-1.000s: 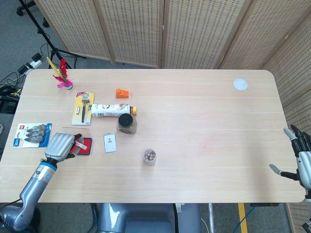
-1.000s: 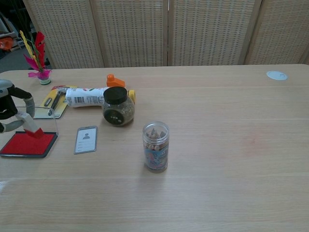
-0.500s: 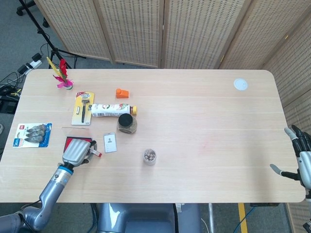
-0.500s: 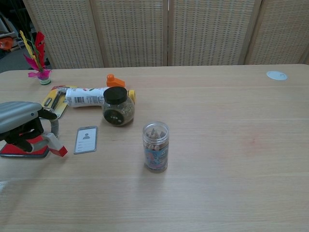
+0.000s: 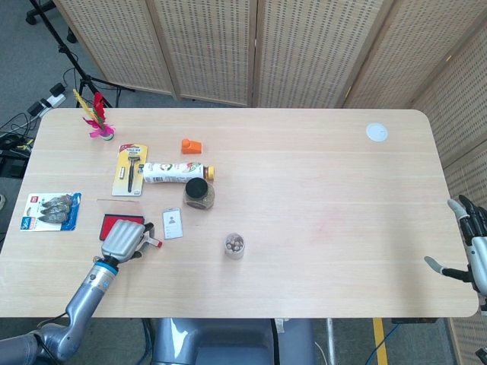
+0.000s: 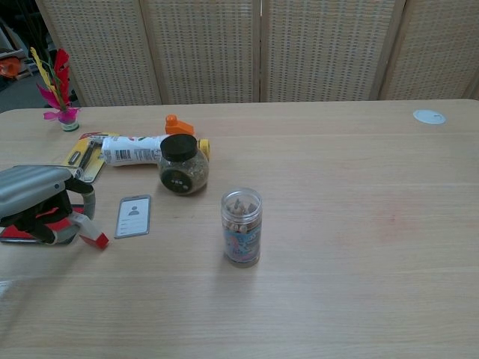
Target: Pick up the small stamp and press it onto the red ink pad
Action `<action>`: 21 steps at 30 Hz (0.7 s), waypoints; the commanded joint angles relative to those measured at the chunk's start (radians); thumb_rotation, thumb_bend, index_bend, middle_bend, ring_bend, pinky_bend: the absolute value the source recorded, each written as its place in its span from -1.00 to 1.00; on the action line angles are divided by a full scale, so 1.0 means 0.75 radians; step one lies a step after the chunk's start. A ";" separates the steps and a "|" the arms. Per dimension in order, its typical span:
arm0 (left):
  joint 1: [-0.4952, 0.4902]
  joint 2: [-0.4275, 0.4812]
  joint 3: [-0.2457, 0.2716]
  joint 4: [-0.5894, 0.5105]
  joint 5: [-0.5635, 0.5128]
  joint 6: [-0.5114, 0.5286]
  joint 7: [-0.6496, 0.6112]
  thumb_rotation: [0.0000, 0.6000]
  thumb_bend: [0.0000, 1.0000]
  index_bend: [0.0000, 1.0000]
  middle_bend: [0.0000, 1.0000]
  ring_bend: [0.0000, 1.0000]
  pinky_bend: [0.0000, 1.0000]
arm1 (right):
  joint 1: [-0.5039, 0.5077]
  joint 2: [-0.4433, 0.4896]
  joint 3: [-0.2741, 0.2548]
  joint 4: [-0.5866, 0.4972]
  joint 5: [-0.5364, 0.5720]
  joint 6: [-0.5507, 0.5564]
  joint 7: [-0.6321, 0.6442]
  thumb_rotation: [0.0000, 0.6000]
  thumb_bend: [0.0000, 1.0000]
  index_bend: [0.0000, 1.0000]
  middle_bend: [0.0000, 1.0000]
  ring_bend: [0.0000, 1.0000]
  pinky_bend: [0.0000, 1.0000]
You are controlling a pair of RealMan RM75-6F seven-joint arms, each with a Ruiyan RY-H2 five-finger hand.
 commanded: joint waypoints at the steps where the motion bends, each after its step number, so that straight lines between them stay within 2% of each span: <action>1: 0.000 0.000 0.003 -0.001 -0.002 -0.002 0.008 1.00 -0.22 0.19 0.93 1.00 0.98 | -0.001 0.000 0.000 0.000 0.000 0.001 0.001 1.00 -1.00 -0.99 -1.00 -1.00 -1.00; 9: -0.006 0.006 0.002 -0.014 -0.015 -0.017 0.028 1.00 -0.25 0.15 0.93 1.00 0.98 | -0.002 0.000 0.001 0.000 0.001 0.004 -0.002 1.00 -1.00 -0.99 -1.00 -1.00 -1.00; 21: -0.015 0.012 -0.009 -0.038 -0.059 -0.029 0.078 1.00 -0.25 -0.06 0.92 1.00 0.98 | -0.003 0.003 0.002 0.000 0.001 0.005 0.004 1.00 -1.00 -0.99 -1.00 -1.00 -1.00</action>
